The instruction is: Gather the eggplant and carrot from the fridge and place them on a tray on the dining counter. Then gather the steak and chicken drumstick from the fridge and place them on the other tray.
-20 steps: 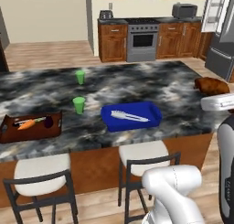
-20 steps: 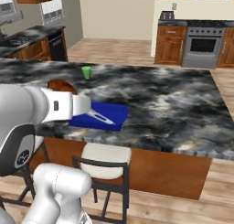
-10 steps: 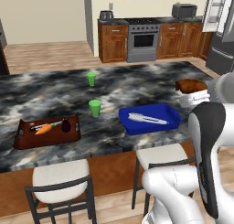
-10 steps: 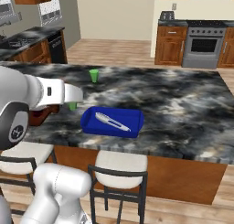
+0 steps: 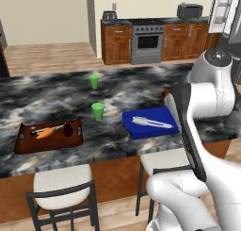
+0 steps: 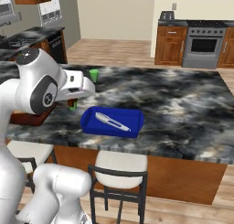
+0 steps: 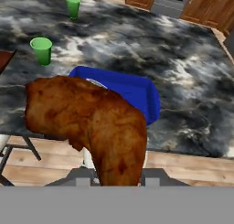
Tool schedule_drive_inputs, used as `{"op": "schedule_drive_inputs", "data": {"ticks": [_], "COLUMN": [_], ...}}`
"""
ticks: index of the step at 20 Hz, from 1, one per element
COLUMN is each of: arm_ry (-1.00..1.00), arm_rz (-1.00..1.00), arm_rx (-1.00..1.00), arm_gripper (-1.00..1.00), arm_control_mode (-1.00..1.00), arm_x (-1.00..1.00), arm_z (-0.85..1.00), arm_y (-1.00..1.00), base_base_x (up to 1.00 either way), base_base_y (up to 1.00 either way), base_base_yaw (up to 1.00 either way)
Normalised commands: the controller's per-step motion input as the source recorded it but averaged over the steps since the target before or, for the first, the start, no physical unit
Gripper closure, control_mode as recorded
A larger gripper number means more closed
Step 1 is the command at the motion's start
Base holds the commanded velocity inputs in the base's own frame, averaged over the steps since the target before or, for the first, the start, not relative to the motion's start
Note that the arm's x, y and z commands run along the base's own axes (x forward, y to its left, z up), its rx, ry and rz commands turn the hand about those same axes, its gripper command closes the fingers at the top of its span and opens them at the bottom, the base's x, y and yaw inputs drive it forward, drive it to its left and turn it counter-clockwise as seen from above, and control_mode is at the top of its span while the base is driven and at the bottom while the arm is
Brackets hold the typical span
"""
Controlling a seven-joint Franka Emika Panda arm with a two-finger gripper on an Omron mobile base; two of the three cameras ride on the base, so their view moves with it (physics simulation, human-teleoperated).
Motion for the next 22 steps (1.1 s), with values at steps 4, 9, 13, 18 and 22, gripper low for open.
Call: {"op": "schedule_drive_inputs", "data": {"ticks": [4,9,13,18,22], "arm_ry": [0.26,0.18,0.04,0.0,-0.04], "arm_rz": [0.06,0.03,0.0,0.0,0.0], "arm_rx": [0.0,0.0,0.0,0.0,0.0], "arm_gripper": [1.0,1.0,1.0,1.0,1.0], "arm_control_mode": [-1.0,-1.0,-1.0,-1.0,-1.0], "arm_x": [0.86,0.72,0.51,0.48,0.38], "arm_z": [-0.7,-0.62,-0.59,-0.61,-0.69], "arm_y": [0.0,0.0,-0.01,0.0,0.0], "base_base_x": [0.0,0.0,0.0,0.0,0.0], "base_base_y": [0.0,0.0,0.0,0.0,0.0], "base_base_yaw": [0.0,0.0,0.0,0.0,0.0]}}
